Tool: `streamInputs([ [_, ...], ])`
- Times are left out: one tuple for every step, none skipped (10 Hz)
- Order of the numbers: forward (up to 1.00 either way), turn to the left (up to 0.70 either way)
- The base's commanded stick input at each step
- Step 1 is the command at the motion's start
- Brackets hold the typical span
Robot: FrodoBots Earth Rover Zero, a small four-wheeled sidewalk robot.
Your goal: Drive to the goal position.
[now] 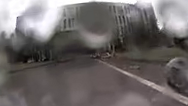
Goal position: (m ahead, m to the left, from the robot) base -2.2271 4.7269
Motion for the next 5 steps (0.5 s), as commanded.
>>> streamInputs([
  [1.00,0.00],
  [1.00,0.00],
  [1.00,0.00],
  [1.00,0.00],
  [1.00,0.00],
])
